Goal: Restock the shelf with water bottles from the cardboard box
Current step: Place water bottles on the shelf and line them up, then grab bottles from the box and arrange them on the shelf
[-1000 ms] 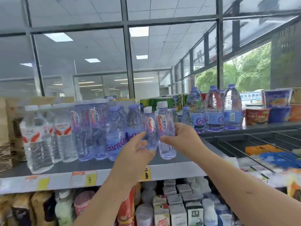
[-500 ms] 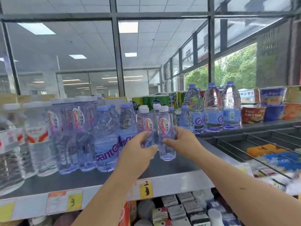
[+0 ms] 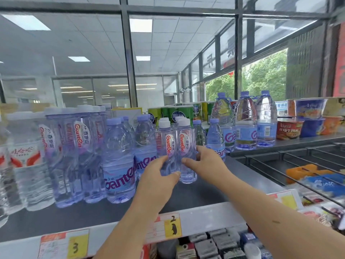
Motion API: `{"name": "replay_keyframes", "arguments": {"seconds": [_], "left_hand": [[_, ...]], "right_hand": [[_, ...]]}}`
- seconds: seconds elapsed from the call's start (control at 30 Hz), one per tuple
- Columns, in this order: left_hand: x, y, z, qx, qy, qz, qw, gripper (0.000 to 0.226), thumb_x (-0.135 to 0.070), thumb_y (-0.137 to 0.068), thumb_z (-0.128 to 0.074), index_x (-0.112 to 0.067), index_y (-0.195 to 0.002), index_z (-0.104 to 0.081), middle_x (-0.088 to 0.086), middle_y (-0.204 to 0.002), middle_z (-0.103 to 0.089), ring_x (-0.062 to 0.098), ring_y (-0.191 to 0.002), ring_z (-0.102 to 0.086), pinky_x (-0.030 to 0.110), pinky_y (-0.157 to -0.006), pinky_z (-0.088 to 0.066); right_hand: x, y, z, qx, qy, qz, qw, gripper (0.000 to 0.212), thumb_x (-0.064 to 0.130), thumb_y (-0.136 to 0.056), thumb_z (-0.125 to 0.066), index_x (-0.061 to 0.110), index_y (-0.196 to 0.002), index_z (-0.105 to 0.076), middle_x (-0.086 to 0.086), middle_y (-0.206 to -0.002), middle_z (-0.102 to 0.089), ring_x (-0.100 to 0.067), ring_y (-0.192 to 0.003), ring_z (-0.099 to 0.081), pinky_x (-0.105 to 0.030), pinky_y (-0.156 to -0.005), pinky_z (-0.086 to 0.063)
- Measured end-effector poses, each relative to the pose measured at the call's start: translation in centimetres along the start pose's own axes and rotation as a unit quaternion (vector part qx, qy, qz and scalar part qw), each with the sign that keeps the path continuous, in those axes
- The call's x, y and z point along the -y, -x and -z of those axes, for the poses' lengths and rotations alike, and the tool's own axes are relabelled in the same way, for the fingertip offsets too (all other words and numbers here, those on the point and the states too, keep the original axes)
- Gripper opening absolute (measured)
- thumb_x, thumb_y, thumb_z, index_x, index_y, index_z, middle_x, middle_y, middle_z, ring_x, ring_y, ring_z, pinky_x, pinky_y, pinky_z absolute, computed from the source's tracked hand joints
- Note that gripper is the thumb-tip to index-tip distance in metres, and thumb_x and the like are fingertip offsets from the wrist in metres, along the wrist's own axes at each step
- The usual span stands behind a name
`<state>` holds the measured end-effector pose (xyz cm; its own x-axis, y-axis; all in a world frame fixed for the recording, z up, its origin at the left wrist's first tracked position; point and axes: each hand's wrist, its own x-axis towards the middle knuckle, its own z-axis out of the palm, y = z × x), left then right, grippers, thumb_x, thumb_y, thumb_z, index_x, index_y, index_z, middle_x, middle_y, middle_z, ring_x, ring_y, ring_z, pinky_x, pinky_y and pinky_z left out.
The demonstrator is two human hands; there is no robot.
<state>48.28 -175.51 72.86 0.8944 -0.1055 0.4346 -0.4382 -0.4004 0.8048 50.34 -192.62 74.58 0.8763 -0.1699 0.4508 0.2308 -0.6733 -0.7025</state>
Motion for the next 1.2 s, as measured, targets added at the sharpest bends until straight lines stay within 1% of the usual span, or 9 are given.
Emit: {"name": "replay_keyframes", "arguments": {"seconds": [0.2, 0.3, 0.4, 0.53, 0.67, 0.87, 0.93, 1.07, 1.2], "left_hand": [[-0.5, 0.6, 0.2, -0.026, -0.051, -0.045, 0.997, 0.051, -0.025, -0.09, -0.068, -0.023, -0.138, -0.054, -0.002, -0.147, -0.047, 0.009, -0.131, -0.042, 0.027, -0.104, -0.034], [-1.2, 2.3, 0.6, -0.044, -0.036, -0.08, 0.995, 0.045, -0.024, -0.091, -0.067, -0.021, -0.135, -0.058, -0.003, -0.148, -0.046, 0.012, -0.14, -0.037, 0.024, -0.108, -0.026], [-1.7, 4.5, 0.7, -0.015, 0.036, -0.096, 0.995, 0.041, -0.024, -0.091, -0.068, -0.025, -0.131, -0.06, -0.005, -0.142, -0.052, 0.011, -0.129, -0.05, 0.033, -0.109, -0.04], [-1.3, 9.0, 1.6, 0.014, 0.124, -0.088, 0.988, 0.032, -0.027, -0.089, -0.068, -0.034, -0.12, -0.065, -0.005, -0.112, -0.069, 0.008, -0.09, -0.066, 0.044, -0.087, -0.057], [1.0, 14.9, 2.0, 0.048, 0.179, -0.025, 0.982, 0.032, -0.031, -0.079, -0.066, -0.038, -0.11, -0.068, -0.022, -0.095, -0.072, 0.004, -0.083, -0.07, 0.044, -0.082, -0.06], [6.9, 24.6, -0.2, 0.103, 0.132, 0.039, 0.985, 0.033, -0.018, -0.094, -0.063, -0.032, -0.124, -0.066, -0.005, -0.119, -0.069, 0.005, -0.078, -0.065, 0.016, -0.069, -0.047], [9.0, 28.1, -1.5, 0.114, 0.106, 0.071, 0.985, 0.032, -0.022, -0.095, -0.063, -0.03, -0.127, -0.065, -0.007, -0.123, -0.068, 0.013, -0.095, -0.067, 0.018, -0.074, -0.047], [13.9, 36.2, -5.1, 0.15, 0.075, 0.166, 0.972, 0.032, -0.023, -0.095, -0.065, -0.032, -0.125, -0.065, -0.03, -0.112, -0.062, -0.014, -0.1, -0.057, 0.022, -0.087, -0.049], [20.1, 44.1, -8.3, 0.159, 0.046, 0.257, 0.952, 0.033, -0.02, -0.092, -0.066, -0.027, -0.124, -0.067, -0.015, -0.113, -0.067, -0.006, -0.095, -0.061, 0.028, -0.087, -0.051]], "right_hand": [[1.0, 2.4, 0.6, -0.018, 0.029, 0.007, 0.999, 0.025, 0.04, -0.087, -0.067, 0.03, -0.11, -0.063, 0.015, -0.076, -0.061, -0.014, -0.079, -0.061, -0.027, -0.064, -0.046], [1.9, 4.9, 1.0, -0.023, 0.056, 0.012, 0.998, 0.041, 0.04, -0.089, -0.066, 0.022, -0.125, -0.061, 0.007, -0.101, -0.065, -0.018, -0.101, -0.061, -0.034, -0.083, -0.05], [3.1, 7.9, 1.2, -0.03, 0.065, 0.007, 0.997, 0.051, 0.038, -0.09, -0.066, 0.012, -0.133, -0.06, -0.006, -0.122, -0.067, -0.02, -0.114, -0.062, -0.039, -0.098, -0.049], [4.5, 13.5, 1.2, -0.076, 0.024, 0.0, 0.997, 0.04, 0.035, -0.089, -0.068, 0.018, -0.126, -0.067, 0.004, -0.114, -0.071, -0.008, -0.106, -0.064, -0.032, -0.097, -0.05], [4.0, 20.4, 0.5, -0.063, -0.01, -0.014, 0.998, 0.03, 0.032, -0.088, -0.07, 0.026, -0.117, -0.071, 0.015, -0.103, -0.072, 0.003, -0.098, -0.065, -0.025, -0.091, -0.052], [-0.5, 30.7, -2.1, 0.002, -0.032, -0.054, 0.998, 0.026, 0.035, -0.088, -0.069, 0.032, -0.114, -0.072, 0.027, -0.092, -0.069, 0.013, -0.089, -0.063, -0.006, -0.076, -0.05], [-3.0, 34.2, -3.5, 0.034, -0.051, -0.081, 0.995, 0.026, 0.033, -0.088, -0.07, 0.031, -0.114, -0.072, 0.026, -0.093, -0.07, 0.012, -0.089, -0.064, -0.006, -0.075, -0.05], [-9.2, 42.4, -6.6, 0.114, -0.048, -0.146, 0.982, 0.029, 0.029, -0.09, -0.069, 0.027, -0.118, -0.071, 0.029, -0.093, -0.064, 0.017, -0.092, -0.061, -0.001, -0.075, -0.048], [-15.3, 50.4, -9.8, 0.171, -0.015, -0.214, 0.962, 0.025, 0.02, -0.089, -0.068, 0.023, -0.113, -0.074, 0.01, -0.1, -0.072, -0.003, -0.093, -0.067, -0.013, -0.08, -0.051]]}}
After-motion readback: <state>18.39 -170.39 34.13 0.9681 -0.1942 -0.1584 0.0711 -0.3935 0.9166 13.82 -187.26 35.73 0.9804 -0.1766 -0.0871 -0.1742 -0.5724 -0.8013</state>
